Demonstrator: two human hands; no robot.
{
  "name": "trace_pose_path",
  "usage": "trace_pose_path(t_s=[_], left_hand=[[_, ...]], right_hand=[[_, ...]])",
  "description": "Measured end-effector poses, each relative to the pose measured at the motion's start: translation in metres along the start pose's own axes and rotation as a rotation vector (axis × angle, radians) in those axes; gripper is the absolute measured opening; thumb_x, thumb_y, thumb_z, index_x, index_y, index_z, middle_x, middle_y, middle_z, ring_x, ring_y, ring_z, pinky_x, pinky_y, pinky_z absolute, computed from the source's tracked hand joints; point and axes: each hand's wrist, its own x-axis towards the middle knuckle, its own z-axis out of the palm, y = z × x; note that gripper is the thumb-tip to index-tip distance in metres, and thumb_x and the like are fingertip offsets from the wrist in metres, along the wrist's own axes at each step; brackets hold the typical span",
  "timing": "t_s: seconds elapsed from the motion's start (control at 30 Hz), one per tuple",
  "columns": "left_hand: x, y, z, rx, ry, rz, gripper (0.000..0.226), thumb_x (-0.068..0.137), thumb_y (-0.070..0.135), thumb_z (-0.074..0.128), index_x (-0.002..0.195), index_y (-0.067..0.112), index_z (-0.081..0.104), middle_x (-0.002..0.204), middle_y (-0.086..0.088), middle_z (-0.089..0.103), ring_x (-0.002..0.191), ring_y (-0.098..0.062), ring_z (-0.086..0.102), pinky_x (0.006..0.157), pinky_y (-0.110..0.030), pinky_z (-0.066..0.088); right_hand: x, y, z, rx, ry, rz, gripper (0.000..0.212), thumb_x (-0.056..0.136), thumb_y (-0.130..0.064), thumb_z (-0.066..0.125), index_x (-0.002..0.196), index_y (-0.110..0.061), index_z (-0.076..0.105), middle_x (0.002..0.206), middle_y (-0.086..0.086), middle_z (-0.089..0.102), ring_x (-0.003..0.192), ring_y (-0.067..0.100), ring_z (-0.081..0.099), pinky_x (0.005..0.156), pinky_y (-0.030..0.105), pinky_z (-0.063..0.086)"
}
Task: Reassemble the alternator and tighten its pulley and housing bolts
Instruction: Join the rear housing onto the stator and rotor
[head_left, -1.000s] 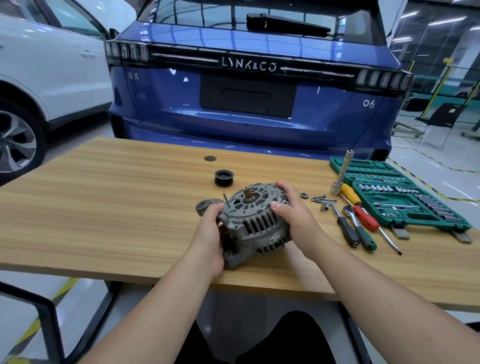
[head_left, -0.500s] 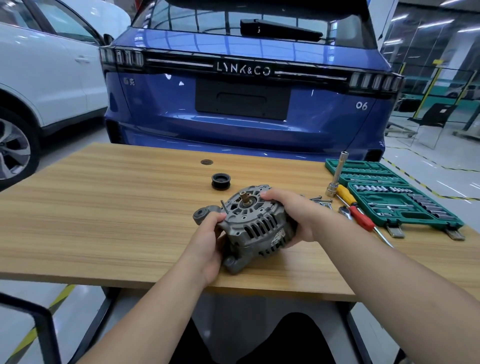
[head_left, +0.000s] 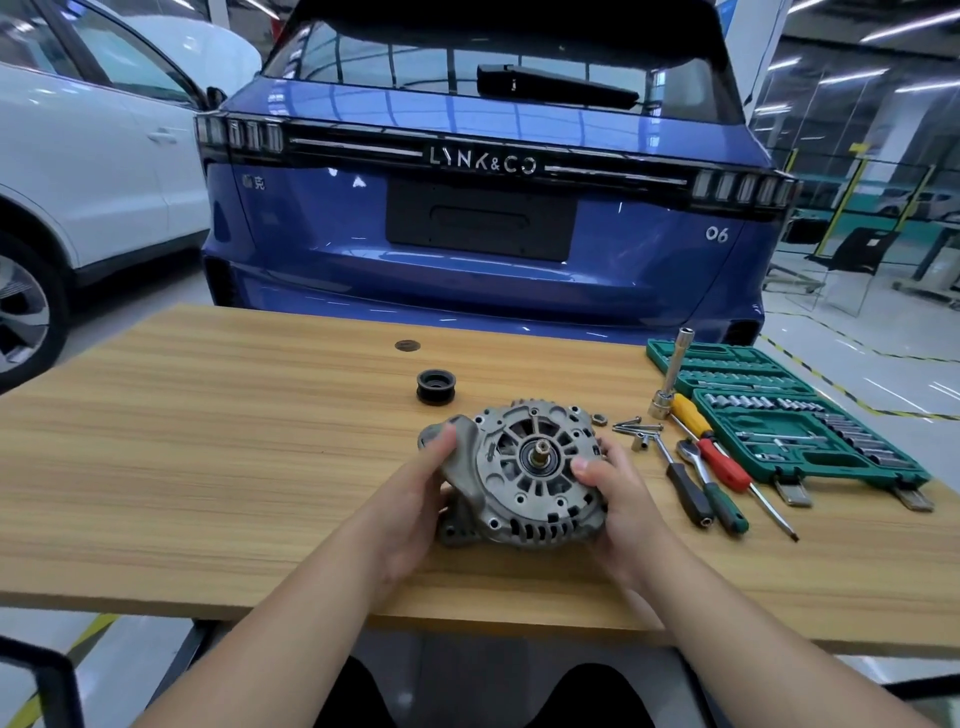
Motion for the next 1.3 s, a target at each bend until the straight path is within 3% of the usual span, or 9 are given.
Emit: trace_pose_path(t_s=[0.07,0.2,0.3,0.53,0.67,0.83,0.97,1.1,1.3], left_hand=[[0.009,0.005,-0.007,-0.064,-0.013,-0.014,0.089,0.067,0.089,0.054,0.136,0.033,0.063,0.132,-0.001,0.072,0.127,-0.024,0.062,0.1,-0.041,0.041],[0.022,0.025,-0.023,-0.09,-0.086,-0.124,0.073,0.075,0.083,0.05,0.119,0.032,0.079,0.132,-0.007,0.071,0.12,-0.03,0.066,0.104,-0.051,0.041],[0.03,0.044,-0.022,0.047,-0.124,-0.2,0.059,0.067,0.065,0.077,0.105,0.021,0.082,0.12,-0.01,0.076,0.1,-0.028,0.074,0.103,-0.052,0.046],[0.043,0.077,-0.009,0.32,-0.207,-0.434,0.069,0.061,0.038,0.084,0.122,0.012,0.068,0.114,-0.014,0.077,0.09,-0.033,0.077,0.113,-0.066,0.037],[0.043,0.077,-0.007,0.35,-0.272,-0.5,0.07,0.059,0.037,0.083,0.123,0.013,0.068,0.12,-0.015,0.075,0.101,-0.036,0.074,0.116,-0.073,0.025],[0.047,0.085,-0.003,0.448,-0.187,-0.501,0.063,0.064,0.031,0.083,0.12,0.009,0.065,0.103,-0.015,0.079,0.079,-0.031,0.078,0.113,-0.064,0.038],[0.052,0.085,-0.003,0.469,-0.204,-0.524,0.067,0.06,0.023,0.091,0.12,0.004,0.068,0.115,-0.016,0.076,0.096,-0.033,0.074,0.103,-0.047,0.054],[0.052,0.087,-0.009,0.438,-0.254,-0.361,0.078,0.054,0.02,0.094,0.126,0.012,0.065,0.11,-0.013,0.079,0.099,-0.035,0.076,0.078,-0.045,0.063],[0.049,0.082,-0.035,0.595,-0.241,-0.024,0.099,0.043,0.015,0.1,0.132,0.032,0.059,0.133,0.003,0.062,0.114,-0.022,0.07,0.089,-0.047,0.062]], right_hand=[[0.001,0.001,-0.002,0.002,-0.005,-0.001,0.076,0.059,-0.032,0.079,0.13,-0.028,0.05,0.116,0.016,0.073,0.103,0.04,0.071,0.088,0.064,0.056],[0.001,-0.002,-0.006,-0.045,-0.001,-0.003,0.088,0.057,-0.032,0.08,0.137,-0.022,0.045,0.125,0.022,0.066,0.107,0.041,0.069,0.094,0.064,0.053],[-0.001,-0.007,-0.008,-0.064,-0.026,0.004,0.076,0.066,-0.024,0.075,0.135,-0.021,0.045,0.123,0.021,0.067,0.105,0.038,0.071,0.089,0.056,0.058],[0.007,-0.035,-0.01,-0.222,-0.188,0.228,0.074,0.067,-0.017,0.071,0.137,-0.021,0.048,0.122,0.013,0.071,0.107,0.036,0.071,0.091,0.055,0.058],[0.009,-0.047,-0.015,-0.254,-0.289,0.327,0.068,0.071,-0.025,0.077,0.135,-0.013,0.056,0.124,0.012,0.071,0.114,0.033,0.069,0.089,0.045,0.057],[0.009,-0.042,-0.012,-0.204,-0.274,0.299,0.067,0.07,-0.024,0.077,0.133,-0.011,0.058,0.12,0.013,0.073,0.107,0.031,0.072,0.076,0.038,0.06],[0.01,-0.041,-0.015,-0.192,-0.31,0.256,0.069,0.069,-0.015,0.079,0.133,-0.009,0.054,0.121,0.017,0.071,0.11,0.037,0.07,0.088,0.05,0.059],[0.01,-0.049,-0.01,-0.237,-0.352,0.123,0.075,0.062,-0.003,0.081,0.131,-0.017,0.056,0.117,0.014,0.073,0.108,0.035,0.071,0.092,0.051,0.058],[0.016,-0.068,0.008,-0.597,-0.402,-0.15,0.097,0.054,-0.008,0.093,0.133,-0.043,0.05,0.119,-0.007,0.071,0.11,0.017,0.069,0.087,0.042,0.061]])
